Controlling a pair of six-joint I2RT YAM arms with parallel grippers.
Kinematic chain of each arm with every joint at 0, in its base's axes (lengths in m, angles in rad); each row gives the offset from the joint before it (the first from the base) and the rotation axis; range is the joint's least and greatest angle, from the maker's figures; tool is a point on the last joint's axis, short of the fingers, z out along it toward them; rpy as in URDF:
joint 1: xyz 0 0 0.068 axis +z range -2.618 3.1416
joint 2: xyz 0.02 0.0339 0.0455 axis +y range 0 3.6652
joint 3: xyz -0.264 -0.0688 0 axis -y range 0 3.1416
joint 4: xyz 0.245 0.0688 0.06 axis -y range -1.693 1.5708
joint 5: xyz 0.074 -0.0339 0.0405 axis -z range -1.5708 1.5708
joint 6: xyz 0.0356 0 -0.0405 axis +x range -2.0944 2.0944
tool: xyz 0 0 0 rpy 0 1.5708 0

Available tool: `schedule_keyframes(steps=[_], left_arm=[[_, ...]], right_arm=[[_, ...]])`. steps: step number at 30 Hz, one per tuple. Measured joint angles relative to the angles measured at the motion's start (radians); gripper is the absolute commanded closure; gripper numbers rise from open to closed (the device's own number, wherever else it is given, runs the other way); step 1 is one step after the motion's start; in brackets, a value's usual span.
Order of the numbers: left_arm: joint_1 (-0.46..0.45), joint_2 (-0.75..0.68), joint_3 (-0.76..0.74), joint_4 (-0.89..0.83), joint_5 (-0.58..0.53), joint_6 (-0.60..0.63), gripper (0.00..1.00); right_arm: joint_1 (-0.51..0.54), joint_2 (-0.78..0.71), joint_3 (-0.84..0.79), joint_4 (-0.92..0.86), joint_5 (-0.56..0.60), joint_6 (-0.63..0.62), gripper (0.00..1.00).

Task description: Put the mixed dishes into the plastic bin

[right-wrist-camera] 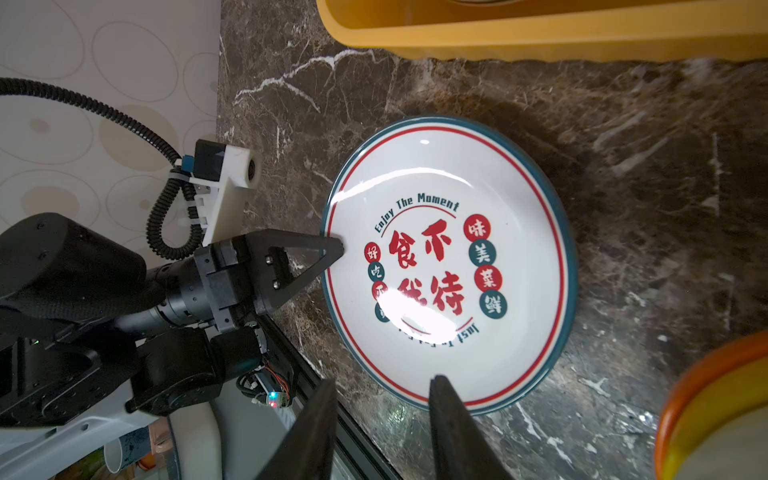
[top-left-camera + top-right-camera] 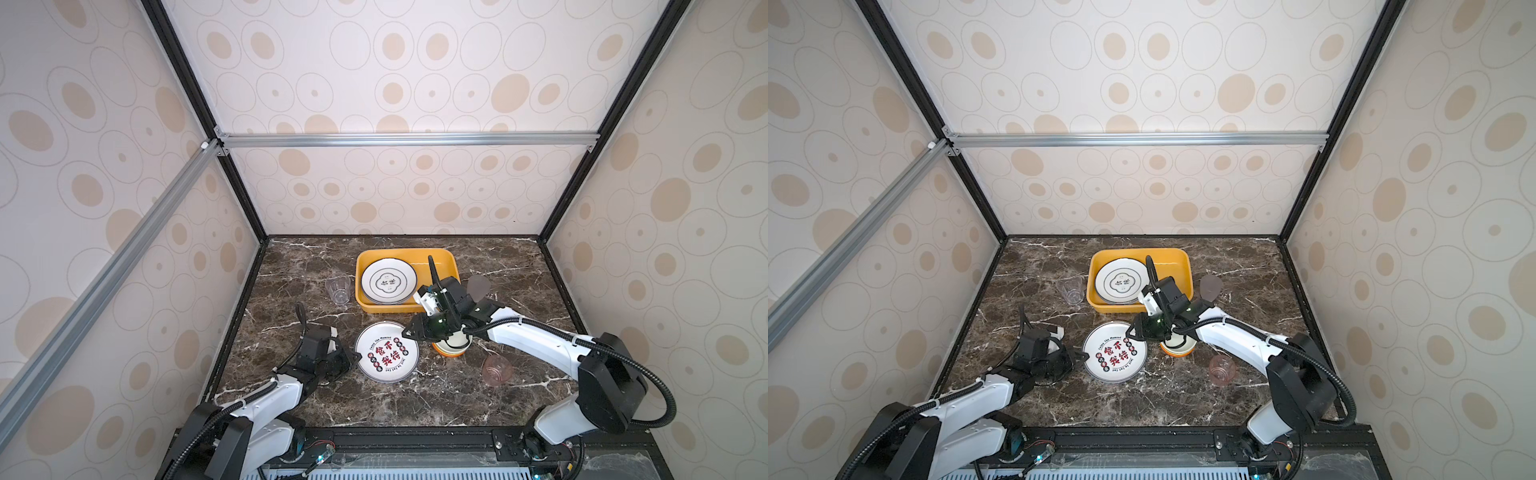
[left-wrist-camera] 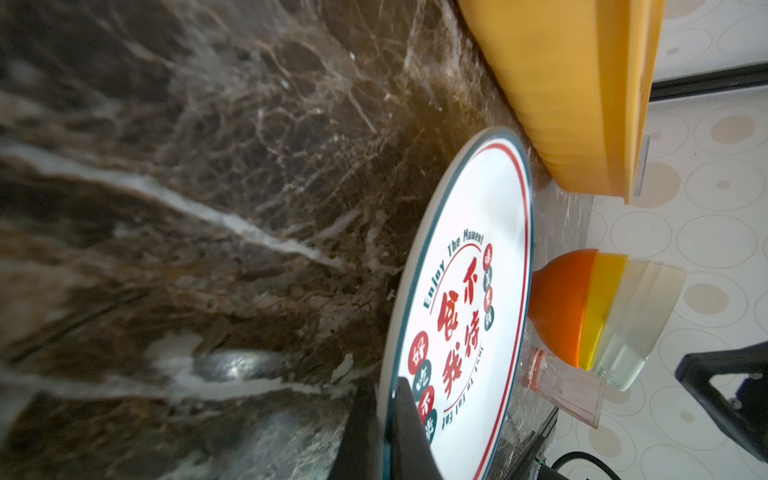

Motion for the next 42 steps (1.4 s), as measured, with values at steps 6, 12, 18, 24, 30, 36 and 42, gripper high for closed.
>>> schedule_keyframes(steps=[6, 12, 18, 24, 30, 36, 42], left_arm=[[-0.001, -0.058, 0.0, -0.044, -0.01, 0.0, 1.0], [-0.001, -0.127, 0.005, -0.112, -0.016, -0.003, 1.0], [-0.001, -0.174, 0.048, -0.176, -0.018, -0.004, 1.0], [-0.001, -0.214, 0.116, -0.229, -0.016, -0.004, 1.0], [-0.001, -0.234, 0.171, -0.264, 0.001, -0.006, 1.0], [-0.001, -0.233, 0.205, -0.264, 0.02, -0.025, 1.0], [-0.001, -0.214, 0.234, -0.245, 0.04, -0.045, 1.0]], right_arm=[[0.0, 0.0, 0.0, 0.0, 0.011, 0.002, 0.6], [0.0, 0.0, 0.009, -0.007, 0.031, 0.002, 0.6], [-0.003, -0.001, 0.029, -0.023, 0.053, 0.001, 0.6], [-0.03, -0.013, 0.032, -0.045, 0.054, 0.0, 0.58], [-0.068, -0.058, 0.036, -0.052, 0.057, 0.002, 0.57], [-0.101, -0.093, 0.038, -0.058, 0.068, 0.003, 0.56], [-0.128, -0.144, 0.022, -0.053, 0.089, 0.018, 0.56]])
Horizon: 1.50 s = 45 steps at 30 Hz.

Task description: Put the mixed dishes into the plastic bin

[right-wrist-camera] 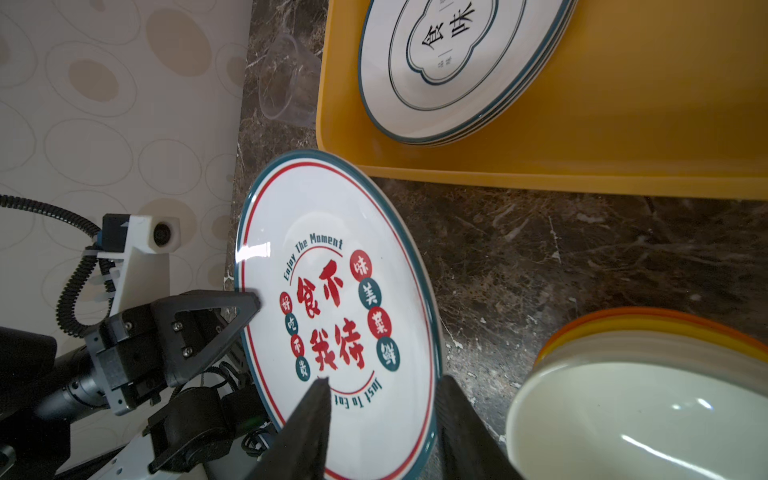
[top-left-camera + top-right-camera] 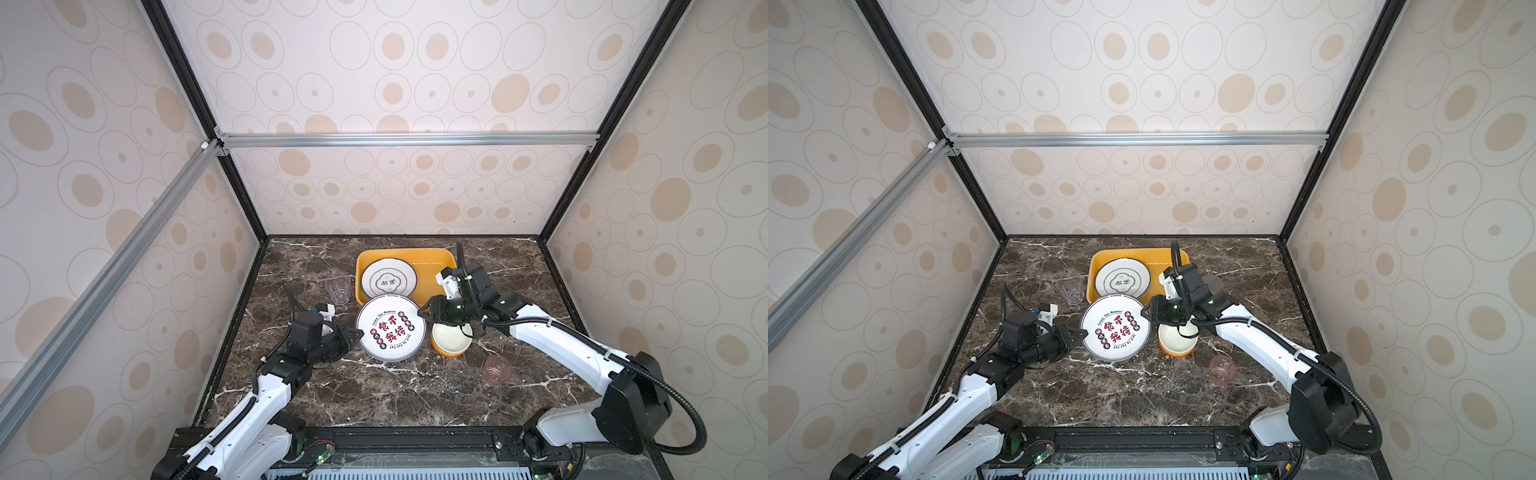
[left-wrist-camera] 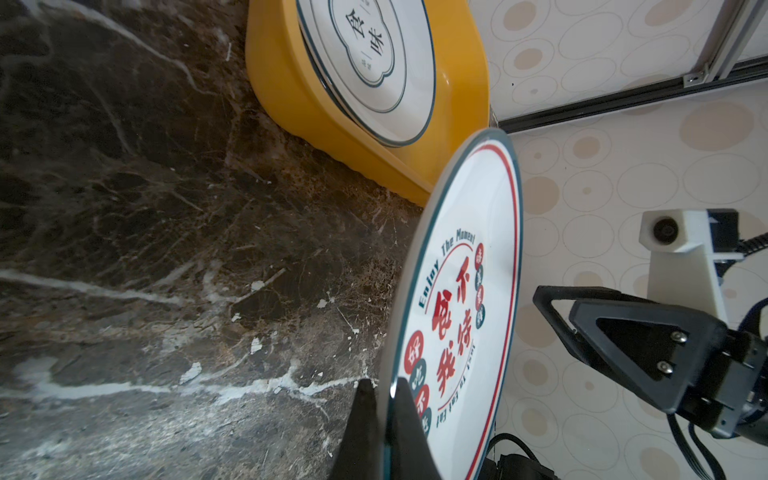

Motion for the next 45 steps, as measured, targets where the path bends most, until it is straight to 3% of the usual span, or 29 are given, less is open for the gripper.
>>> schedule_keyframes(steps=[12, 17, 24, 27, 31, 37, 45], left_arm=[[0.0, 0.026, 0.031, 0.057, 0.04, -0.042, 1.0], [0.0, 0.029, 0.034, 0.085, 0.053, -0.057, 1.0], [0.0, 0.037, 0.034, 0.116, 0.069, -0.076, 1.0], [0.001, 0.045, 0.033, 0.115, 0.066, -0.083, 0.92], [0.001, 0.05, 0.034, 0.12, 0.066, -0.092, 0.74], [0.001, 0.048, 0.045, 0.13, 0.063, -0.092, 0.57], [0.001, 0.009, 0.047, 0.112, 0.037, -0.081, 0.52]], right_arm=[[-0.015, -0.01, -0.022, 0.028, 0.009, 0.026, 0.59], [-0.015, -0.003, -0.023, 0.061, -0.005, 0.036, 0.67], [-0.019, -0.003, -0.031, 0.095, -0.018, 0.05, 0.87], [-0.022, -0.003, -0.035, 0.111, -0.032, 0.054, 0.94], [-0.029, -0.003, -0.038, 0.13, -0.043, 0.059, 1.0], [-0.052, -0.003, -0.042, 0.128, -0.031, 0.059, 1.0], [-0.095, 0.05, -0.004, 0.118, 0.02, 0.058, 1.0]])
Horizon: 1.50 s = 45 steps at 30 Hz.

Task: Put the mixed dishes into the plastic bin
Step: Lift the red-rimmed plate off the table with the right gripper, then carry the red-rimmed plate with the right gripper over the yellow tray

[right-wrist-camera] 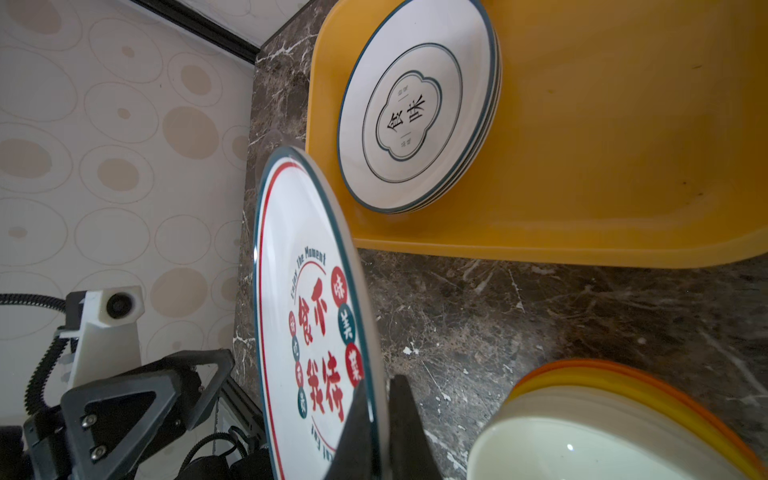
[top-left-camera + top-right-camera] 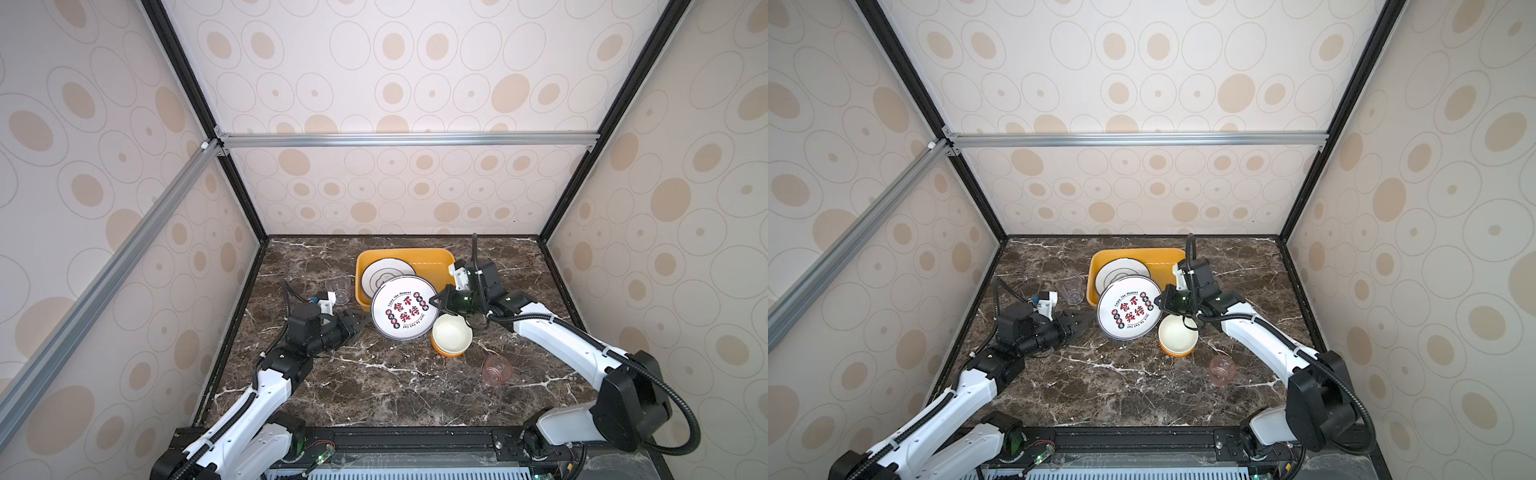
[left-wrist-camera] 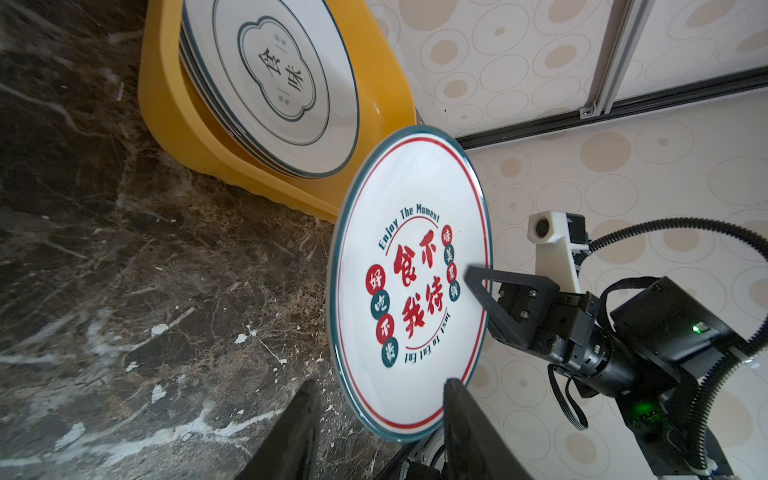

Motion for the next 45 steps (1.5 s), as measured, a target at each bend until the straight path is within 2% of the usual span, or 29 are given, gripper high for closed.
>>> schedule_keyframes(steps=[11, 24, 45], left_arm=[[0.0, -0.054, 0.0, -0.067, -0.036, 0.019, 0.5], [0.0, -0.06, 0.0, -0.088, -0.054, 0.022, 0.5], [0.0, -0.04, 0.0, -0.089, -0.059, 0.023, 0.5]], right_arm=[[-0.059, 0.219, 0.219, -0.014, 0.038, 0.005, 1.0], [-0.065, 0.487, 0.45, -0.023, 0.066, 0.022, 1.0], [-0.065, 0.657, 0.591, -0.022, 0.068, 0.046, 1.0]])
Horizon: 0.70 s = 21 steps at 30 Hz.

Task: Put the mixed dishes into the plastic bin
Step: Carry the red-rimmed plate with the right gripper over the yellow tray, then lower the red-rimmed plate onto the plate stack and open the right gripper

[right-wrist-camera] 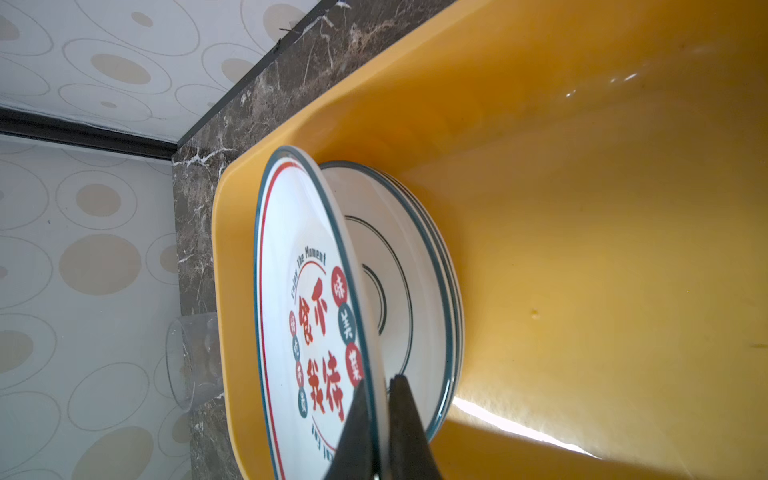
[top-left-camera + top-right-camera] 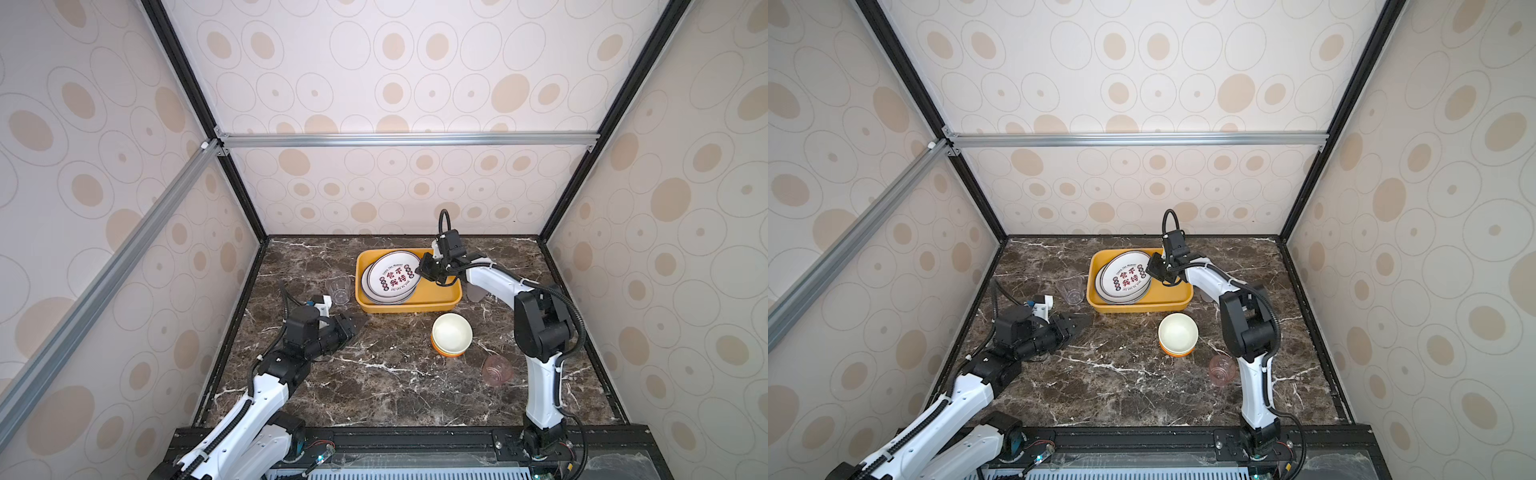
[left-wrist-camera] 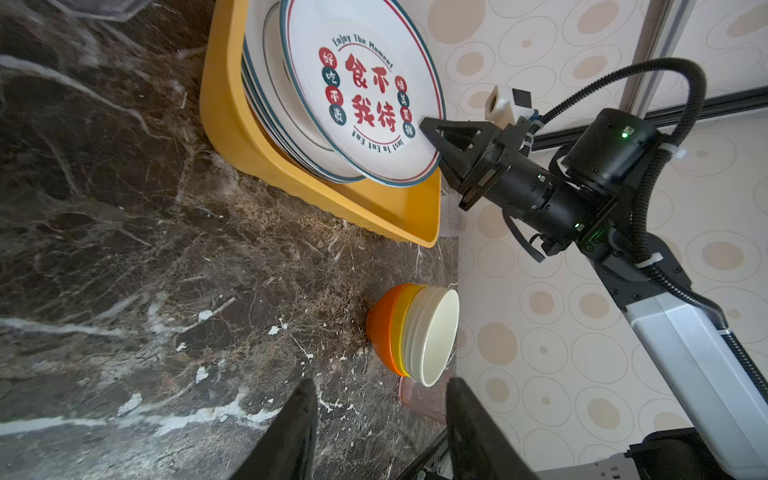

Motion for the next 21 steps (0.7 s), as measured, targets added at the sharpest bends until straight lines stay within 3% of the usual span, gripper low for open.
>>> schedule_keyframes(steps=[21], left_arm=[[0.0, 0.003, -0.002, 0.0, 0.0, 0.006, 0.5]], right_arm=[[0.002, 0.062, 0.038, -0.002, 0.0, 0.008, 1.0]])
